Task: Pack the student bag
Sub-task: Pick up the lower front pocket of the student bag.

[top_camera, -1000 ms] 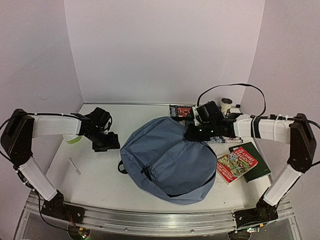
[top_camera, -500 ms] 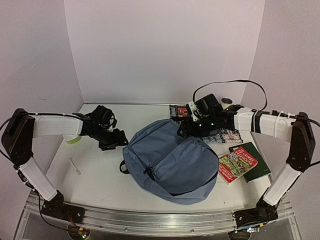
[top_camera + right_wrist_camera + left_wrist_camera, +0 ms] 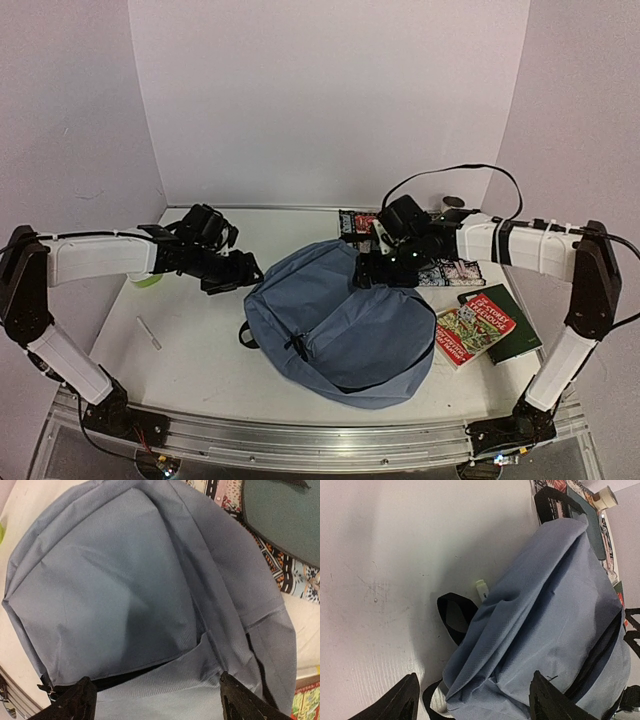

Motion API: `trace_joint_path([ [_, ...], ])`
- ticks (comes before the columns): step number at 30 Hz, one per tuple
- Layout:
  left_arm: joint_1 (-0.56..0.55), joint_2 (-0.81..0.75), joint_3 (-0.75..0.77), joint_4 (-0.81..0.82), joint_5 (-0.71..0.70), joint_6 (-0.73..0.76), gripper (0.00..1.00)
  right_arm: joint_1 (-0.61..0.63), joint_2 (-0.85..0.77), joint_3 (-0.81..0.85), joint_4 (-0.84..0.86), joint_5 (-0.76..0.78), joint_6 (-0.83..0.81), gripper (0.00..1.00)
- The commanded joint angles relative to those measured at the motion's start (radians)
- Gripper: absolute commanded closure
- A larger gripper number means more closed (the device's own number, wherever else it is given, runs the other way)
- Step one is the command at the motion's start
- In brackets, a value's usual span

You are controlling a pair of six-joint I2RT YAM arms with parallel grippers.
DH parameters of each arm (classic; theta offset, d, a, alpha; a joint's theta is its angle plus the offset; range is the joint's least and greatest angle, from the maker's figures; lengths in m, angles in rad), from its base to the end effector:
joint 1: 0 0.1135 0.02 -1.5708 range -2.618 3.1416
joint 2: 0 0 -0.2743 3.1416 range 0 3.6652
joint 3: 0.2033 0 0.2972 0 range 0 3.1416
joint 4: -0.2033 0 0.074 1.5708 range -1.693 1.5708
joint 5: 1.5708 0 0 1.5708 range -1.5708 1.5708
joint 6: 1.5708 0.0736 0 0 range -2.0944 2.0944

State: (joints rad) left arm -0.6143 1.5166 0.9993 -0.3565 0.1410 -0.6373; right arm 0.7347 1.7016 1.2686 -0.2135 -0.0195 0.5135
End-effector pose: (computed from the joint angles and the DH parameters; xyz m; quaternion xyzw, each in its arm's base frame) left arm 0.3063 -0.2287 0.1830 0.0133 0.9378 -0.2532 0.2373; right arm 0.3426 0.3114 0.2289 -0.1031 0.8891 0.2676 0.3567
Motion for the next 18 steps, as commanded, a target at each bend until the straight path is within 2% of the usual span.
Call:
trace_joint_path([
  [1,-0.058,0.013,0.058,0.02,-0.067,0.042,0.23,0.066,-0.033,-0.008,-0.076,0.12,0.192,0.14],
  [8,-0.173,0.068,0.147,0.01,-0.162,0.092,0.24,0.1,-0.005,0.003,-0.079,0.157,0.345,0.15],
  [18,-0.27,0.16,0.241,-0.004,-0.22,0.18,0.26,0.124,0.088,-0.001,-0.027,0.129,0.451,0.19],
])
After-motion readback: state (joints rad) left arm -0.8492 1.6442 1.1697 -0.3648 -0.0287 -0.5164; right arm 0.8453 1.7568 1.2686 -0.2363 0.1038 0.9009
